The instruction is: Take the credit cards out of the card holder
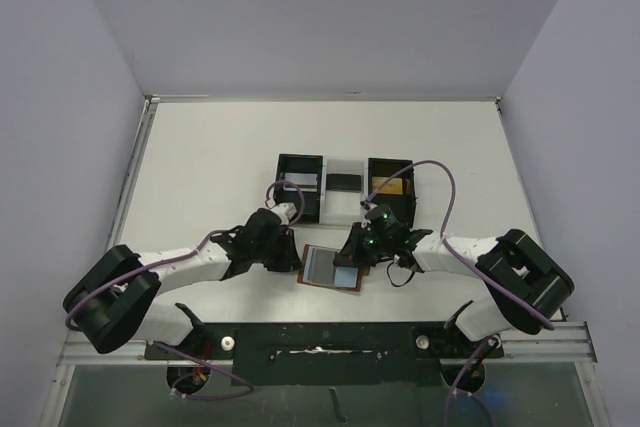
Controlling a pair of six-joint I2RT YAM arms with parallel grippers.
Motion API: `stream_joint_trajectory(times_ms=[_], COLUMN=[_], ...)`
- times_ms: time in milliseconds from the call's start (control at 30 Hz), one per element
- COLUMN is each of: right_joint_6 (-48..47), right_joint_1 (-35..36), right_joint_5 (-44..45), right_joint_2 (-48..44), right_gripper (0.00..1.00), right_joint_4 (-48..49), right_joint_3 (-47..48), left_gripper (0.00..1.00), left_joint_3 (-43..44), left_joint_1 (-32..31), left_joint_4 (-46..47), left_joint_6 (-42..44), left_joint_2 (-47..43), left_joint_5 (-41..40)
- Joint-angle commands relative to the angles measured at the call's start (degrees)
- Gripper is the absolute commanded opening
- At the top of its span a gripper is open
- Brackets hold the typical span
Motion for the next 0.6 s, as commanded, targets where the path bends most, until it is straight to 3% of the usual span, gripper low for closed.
stream_joint_trajectory(times_ms=[0,200,567], right_joint_6=[-3.1,-6.4,-4.2], right_joint_1=[0.6,2.8,3.0], right_joint_5=[-2.7,-3.9,-4.4], right_joint_2=[1.1,4.6,5.2], right_gripper=[0.00,0.00,0.00], right_joint_4=[1.3,0.5,2.6], right_joint_3=[2.4,6.5,5.1], left_gripper=[0.14,0.26,0.21], left_joint_3=[1.3,3.1,1.6], left_joint_1=[-0.8,-2.8,-4.0], left_joint_4=[-2.5,0.1,1.2], left_joint_6=[0.8,0.5,-1.1], left_joint_2=[-4.9,-7.2,-0.6], left_joint_5=[-0.7,2.2,0.0])
